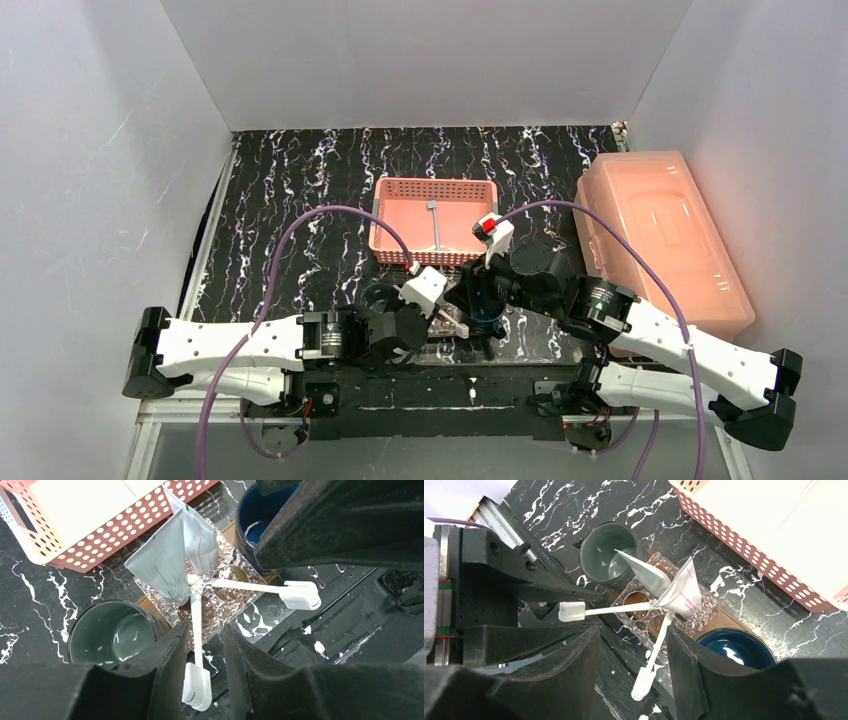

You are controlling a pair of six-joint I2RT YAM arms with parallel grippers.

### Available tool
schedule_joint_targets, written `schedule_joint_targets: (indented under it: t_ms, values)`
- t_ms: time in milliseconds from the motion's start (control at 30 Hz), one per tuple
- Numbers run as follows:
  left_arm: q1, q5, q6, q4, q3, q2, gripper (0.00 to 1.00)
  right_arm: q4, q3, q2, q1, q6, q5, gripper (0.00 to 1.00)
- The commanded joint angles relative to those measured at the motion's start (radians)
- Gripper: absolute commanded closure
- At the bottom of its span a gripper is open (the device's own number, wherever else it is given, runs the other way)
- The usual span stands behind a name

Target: Prepare toiletry sets of a toothbrush and toothpaste on the tray

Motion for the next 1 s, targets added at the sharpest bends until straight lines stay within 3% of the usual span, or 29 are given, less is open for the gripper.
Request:
schedule_joint_targets:
  t_ms: [0, 200, 333, 533, 700, 800, 967]
  values:
    - [0.004, 0.001, -0.013, -0.043, 0.045, 0.003, 0.66, 0.036, 0.009, -0.020, 0.000, 0.007, 0.010, 0.40]
    - [0.004, 0.005, -0.016, -0.113, 0.110, 0.028, 0.44, -0.008, 0.038, -0.022, 0.000, -0.028, 0.090, 0.32]
    - [0.004, -0.007, -0.017, -0.149, 0.150, 0.019, 0.38, -0.022, 0.063, -0.026, 0.001, -0.060, 0.154, 0.26]
    - [0.011, -0.008, 0.025, -0.164, 0.195, -0.050, 0.24, -0.082, 0.129, 0.062, 0.000, -0.102, 0.228, 0.24]
    - [0.100, 0.045, 0.032, -0.248, 0.245, -0.062, 0.19, -0.097, 0.167, 0.130, -0.021, -0.134, 0.268, 0.21]
    - [0.181, 0.098, 0.047, -0.264, 0.254, -0.091, 0.17, -0.092, 0.180, 0.151, -0.086, -0.154, 0.249, 0.19]
    - [0.333, 0.163, 0.072, -0.316, 0.280, -0.131, 0.15, -0.024, 0.147, 0.164, -0.329, -0.157, 0.035, 0.18]
